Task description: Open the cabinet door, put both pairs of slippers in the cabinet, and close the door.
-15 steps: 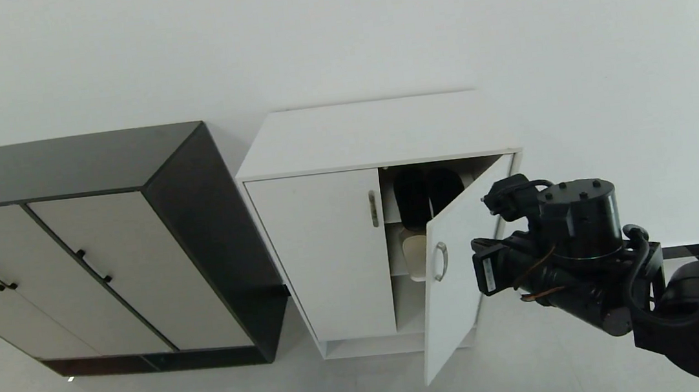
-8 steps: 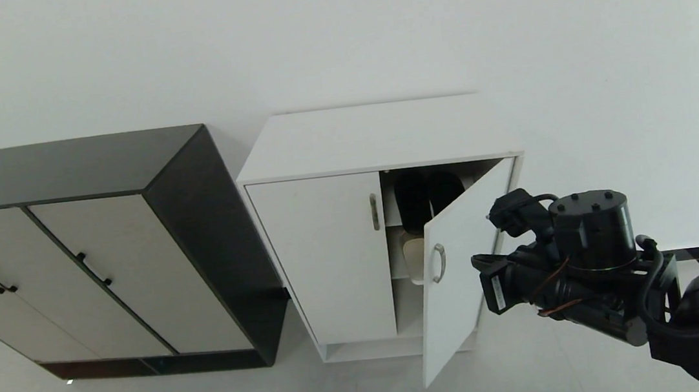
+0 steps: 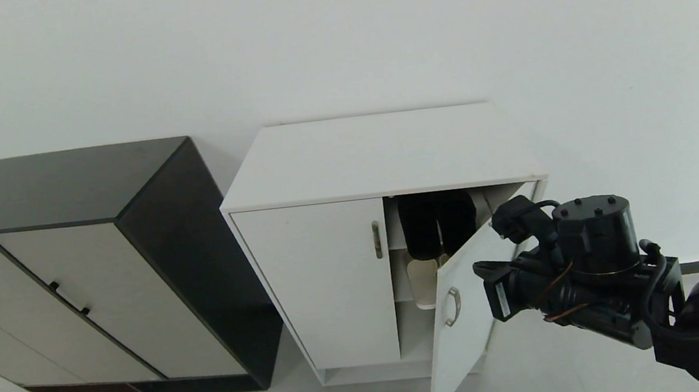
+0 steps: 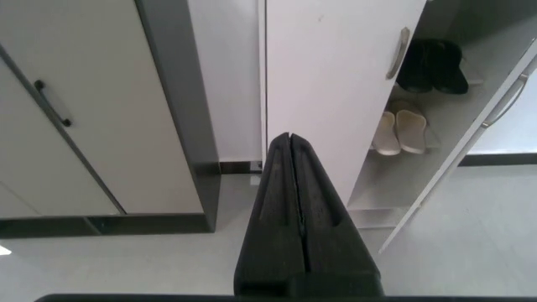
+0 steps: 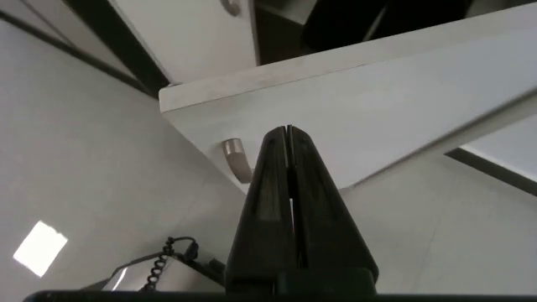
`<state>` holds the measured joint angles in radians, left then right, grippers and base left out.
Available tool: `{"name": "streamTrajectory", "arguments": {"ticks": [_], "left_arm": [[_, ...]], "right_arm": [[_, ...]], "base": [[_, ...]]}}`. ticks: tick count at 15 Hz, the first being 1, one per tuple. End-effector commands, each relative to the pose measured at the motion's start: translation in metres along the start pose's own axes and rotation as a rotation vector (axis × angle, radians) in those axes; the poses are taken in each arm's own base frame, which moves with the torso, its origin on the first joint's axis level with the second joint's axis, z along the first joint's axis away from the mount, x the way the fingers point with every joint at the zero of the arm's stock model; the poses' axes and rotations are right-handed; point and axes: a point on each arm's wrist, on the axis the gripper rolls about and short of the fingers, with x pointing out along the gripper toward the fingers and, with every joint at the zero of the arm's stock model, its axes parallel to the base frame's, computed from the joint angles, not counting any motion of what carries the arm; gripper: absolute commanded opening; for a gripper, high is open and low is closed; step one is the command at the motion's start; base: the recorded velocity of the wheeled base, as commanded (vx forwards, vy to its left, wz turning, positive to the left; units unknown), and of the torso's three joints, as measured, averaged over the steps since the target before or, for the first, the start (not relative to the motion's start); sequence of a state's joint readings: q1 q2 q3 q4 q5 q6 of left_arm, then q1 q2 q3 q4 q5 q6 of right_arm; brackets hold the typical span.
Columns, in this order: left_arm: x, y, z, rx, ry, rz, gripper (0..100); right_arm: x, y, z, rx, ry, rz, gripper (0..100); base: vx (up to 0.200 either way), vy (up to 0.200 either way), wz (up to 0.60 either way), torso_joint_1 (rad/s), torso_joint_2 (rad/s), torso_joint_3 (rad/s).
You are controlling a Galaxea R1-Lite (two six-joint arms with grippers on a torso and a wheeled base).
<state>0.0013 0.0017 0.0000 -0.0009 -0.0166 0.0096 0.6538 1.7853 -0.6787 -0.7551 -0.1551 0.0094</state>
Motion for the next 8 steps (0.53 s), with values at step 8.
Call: {"name": "streamTrajectory", "arguments": {"ticks": [8], "left_arm": [[0.0, 0.0, 0.0, 0.0, -0.001, 0.0, 0]], "right_arm": [[0.022, -0.017, -0.016, 0.007, -0.011, -0.032, 0]], "base": [[0.0, 0.0, 0.0, 0.0, 0.0, 0.0]]}}
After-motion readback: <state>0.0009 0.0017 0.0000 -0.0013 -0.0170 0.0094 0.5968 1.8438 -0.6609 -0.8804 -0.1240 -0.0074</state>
